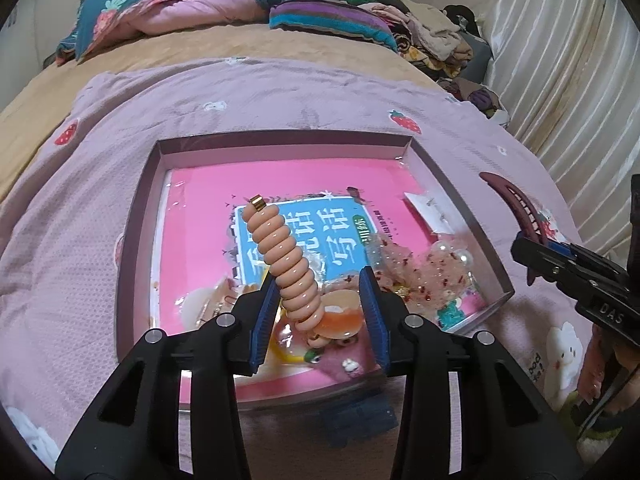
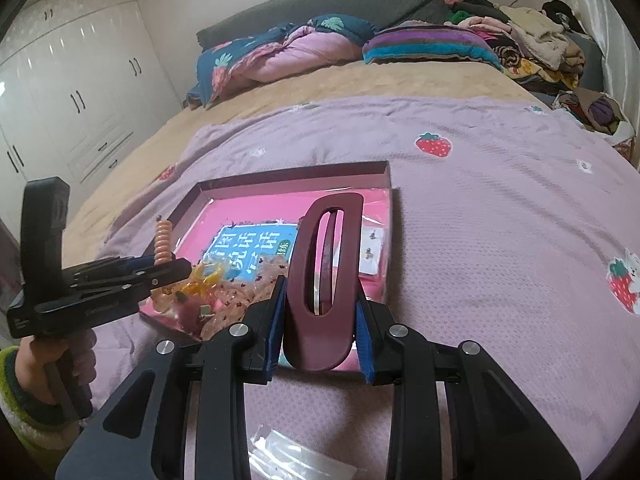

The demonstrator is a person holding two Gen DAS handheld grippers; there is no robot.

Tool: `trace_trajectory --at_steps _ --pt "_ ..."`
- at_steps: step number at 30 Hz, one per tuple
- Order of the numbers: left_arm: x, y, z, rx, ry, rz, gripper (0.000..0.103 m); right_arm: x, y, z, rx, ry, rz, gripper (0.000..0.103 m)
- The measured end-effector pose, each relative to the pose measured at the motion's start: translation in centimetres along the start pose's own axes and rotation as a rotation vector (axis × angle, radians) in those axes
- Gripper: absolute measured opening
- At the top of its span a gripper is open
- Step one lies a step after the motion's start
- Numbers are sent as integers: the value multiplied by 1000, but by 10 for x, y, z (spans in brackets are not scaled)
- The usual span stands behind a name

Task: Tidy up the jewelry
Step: 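Carry the hair tie into the tray with the left tool while the right tool carries the clip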

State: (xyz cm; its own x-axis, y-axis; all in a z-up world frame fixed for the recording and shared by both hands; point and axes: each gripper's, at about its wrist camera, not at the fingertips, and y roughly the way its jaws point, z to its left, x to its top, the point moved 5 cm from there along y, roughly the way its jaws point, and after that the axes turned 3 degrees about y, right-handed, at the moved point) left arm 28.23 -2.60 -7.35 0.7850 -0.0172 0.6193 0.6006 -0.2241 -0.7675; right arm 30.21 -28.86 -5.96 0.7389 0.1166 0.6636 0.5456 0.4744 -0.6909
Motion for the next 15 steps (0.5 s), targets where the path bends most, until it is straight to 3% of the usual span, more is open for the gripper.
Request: trace_trajectory --at_steps 15 --pt "1 -2 33 41 -60 -4 31 3 39 37 55 -86 73 29"
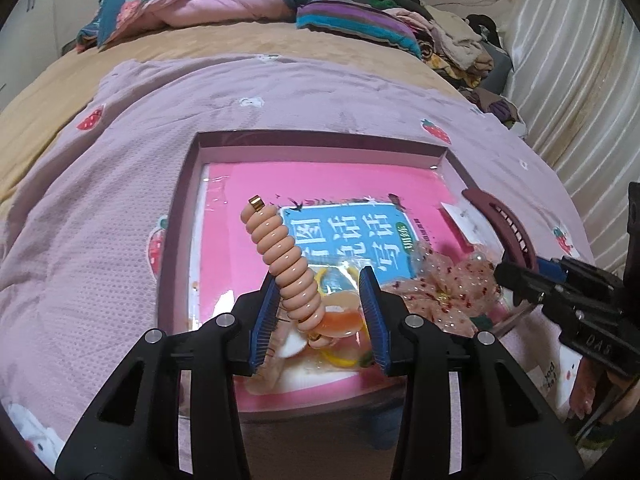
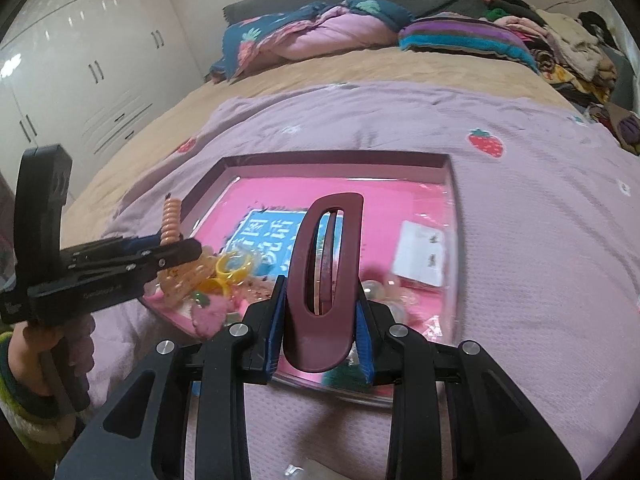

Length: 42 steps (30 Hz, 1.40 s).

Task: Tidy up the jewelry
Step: 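Carry the hair tie into the tray with the left tool while the right tool carries the clip, then open both tools over the tray and withdraw them back over the quilt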

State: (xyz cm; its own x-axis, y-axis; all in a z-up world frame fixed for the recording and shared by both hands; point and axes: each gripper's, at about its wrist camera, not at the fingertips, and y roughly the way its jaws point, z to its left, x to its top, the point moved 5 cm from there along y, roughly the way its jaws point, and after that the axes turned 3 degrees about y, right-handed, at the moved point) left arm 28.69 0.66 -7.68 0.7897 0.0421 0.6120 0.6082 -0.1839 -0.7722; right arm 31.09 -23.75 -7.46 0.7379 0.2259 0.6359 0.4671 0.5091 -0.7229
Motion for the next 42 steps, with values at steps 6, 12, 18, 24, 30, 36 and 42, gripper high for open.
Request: trace_trajectory --at_steps 6,12,18,24,30,36,42 --pt "1 1 6 5 -16 1 36 -4 10 7 13 -8 28 30" --pt "1 0 6 5 -14 -1 40 -5 0 10 15 -2 9 40" --pt "2 -10 2 3 -10 -18 51 -4 -36 5 0 29 -76 67" --pt "6 -36 -7 9 -6 -62 70 -6 -76 -6 -21 60 -152 82" --pt "4 -62 -14 20 -23 -103 90 -12 -106 -10 -46 69 -198 91" --pt "-4 -84 -24 24 -17 -131 93 -21 -126 -11 -69 59 -225 92" --pt "-17 -96 -29 24 -12 -134 93 -34 -138 -9 -84 43 -227 92"
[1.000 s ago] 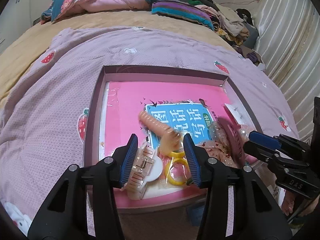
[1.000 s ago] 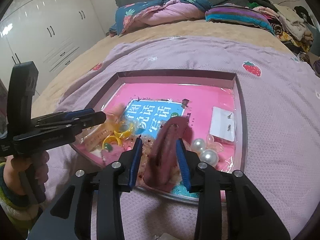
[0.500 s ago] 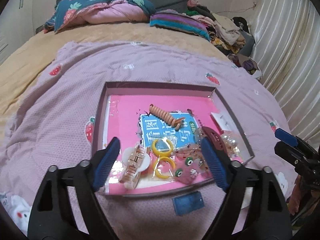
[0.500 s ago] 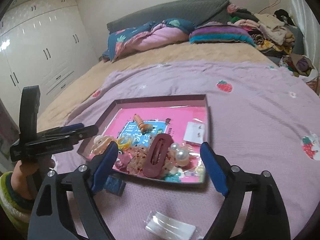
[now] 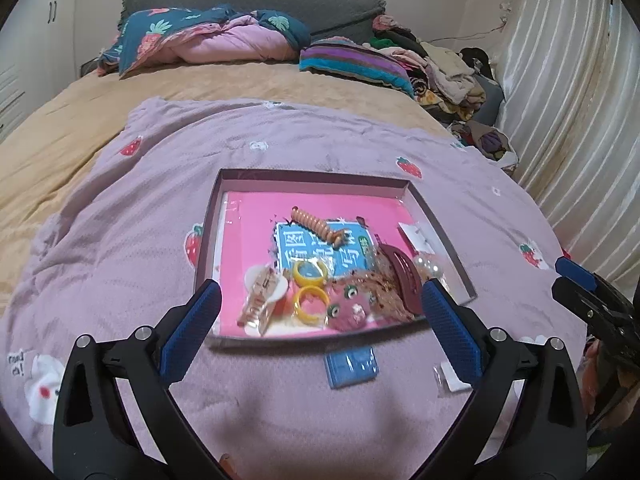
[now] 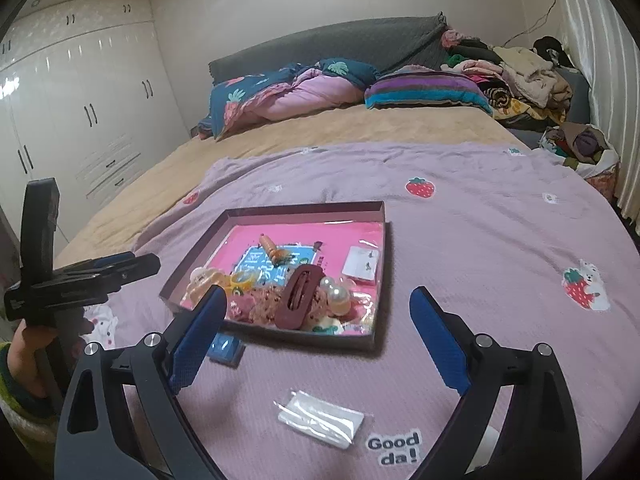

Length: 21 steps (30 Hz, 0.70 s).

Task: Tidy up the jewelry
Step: 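Open both tools over the tray and withdraw them back over the quilt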

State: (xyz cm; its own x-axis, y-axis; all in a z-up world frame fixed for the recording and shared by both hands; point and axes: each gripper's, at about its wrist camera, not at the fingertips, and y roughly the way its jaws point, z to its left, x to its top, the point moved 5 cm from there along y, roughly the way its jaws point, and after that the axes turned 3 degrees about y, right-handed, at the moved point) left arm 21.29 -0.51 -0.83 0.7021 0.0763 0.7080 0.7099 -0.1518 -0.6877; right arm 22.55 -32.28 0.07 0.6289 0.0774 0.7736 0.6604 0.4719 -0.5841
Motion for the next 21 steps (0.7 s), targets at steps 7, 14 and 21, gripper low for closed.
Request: trace_trajectory --at_steps 7,14,21 --pt "-19 -9 -4 18 20 10 93 -19 -7 0 -14 -24 29 92" --pt "-37 -10 -7 30 34 32 93 -41 -10 1 -24 -53 58 92" --pt "-54 -9 -9 45 37 57 93 -65 -8 1 -11 -59 108 92"
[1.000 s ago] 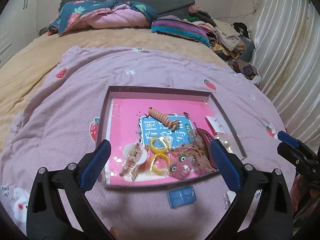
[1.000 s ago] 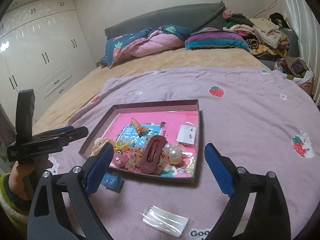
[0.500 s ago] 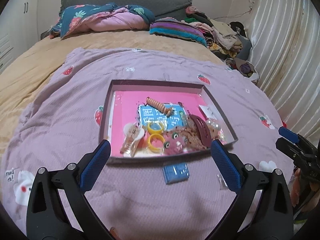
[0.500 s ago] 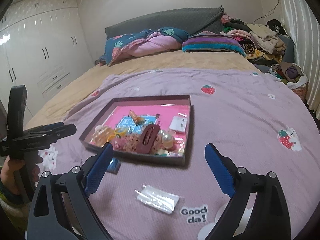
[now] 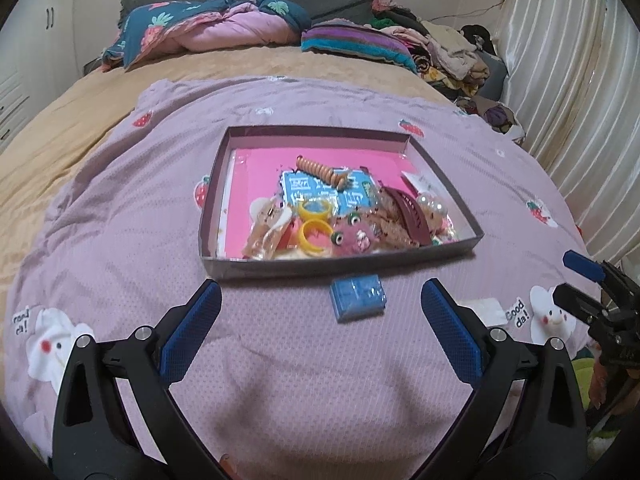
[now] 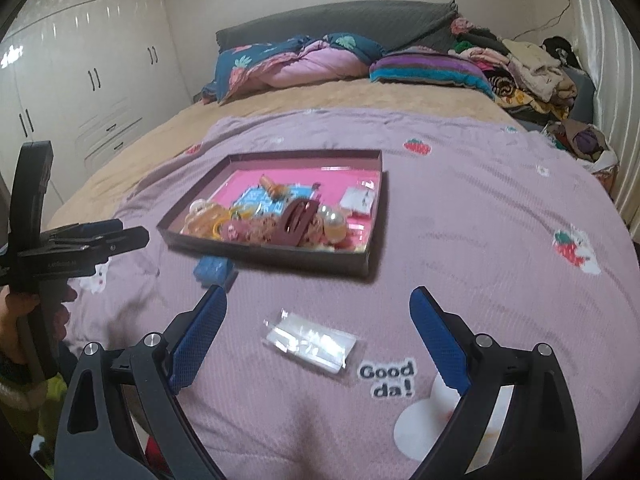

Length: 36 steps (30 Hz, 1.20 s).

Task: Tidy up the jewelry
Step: 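Open both tools over the tray and withdraw them back over the quilt, then grasp the blue box with the left tool while the right tool grasps the bagged earring packet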

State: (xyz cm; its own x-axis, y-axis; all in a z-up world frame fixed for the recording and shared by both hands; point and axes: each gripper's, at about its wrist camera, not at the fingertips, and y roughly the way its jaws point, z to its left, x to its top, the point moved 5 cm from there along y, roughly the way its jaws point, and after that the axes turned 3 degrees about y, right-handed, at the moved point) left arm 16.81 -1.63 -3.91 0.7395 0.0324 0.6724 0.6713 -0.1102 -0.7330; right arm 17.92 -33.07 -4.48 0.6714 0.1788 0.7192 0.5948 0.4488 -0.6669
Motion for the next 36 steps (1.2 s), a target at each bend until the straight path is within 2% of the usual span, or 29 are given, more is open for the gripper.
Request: trace_trajectory --at_steps 9,18,29,31,36 --pt "-18 8 -6 13 5 35 93 -26 7 6 2 -34 54 92" --pt "-37 26 -19 -7 19 84 93 -40 20 1 -10 -59 108 92" --pt "-41 58 -20 -33 14 135 93 -44 67 -7 -26 -110 204 92" --pt "-39 64 -22 -40 11 141 91 -44 77 -8 -38 -132 222 92" --pt "-33 76 -29 -55 15 154 76 -45 95 -6 -37 -173 243 92"
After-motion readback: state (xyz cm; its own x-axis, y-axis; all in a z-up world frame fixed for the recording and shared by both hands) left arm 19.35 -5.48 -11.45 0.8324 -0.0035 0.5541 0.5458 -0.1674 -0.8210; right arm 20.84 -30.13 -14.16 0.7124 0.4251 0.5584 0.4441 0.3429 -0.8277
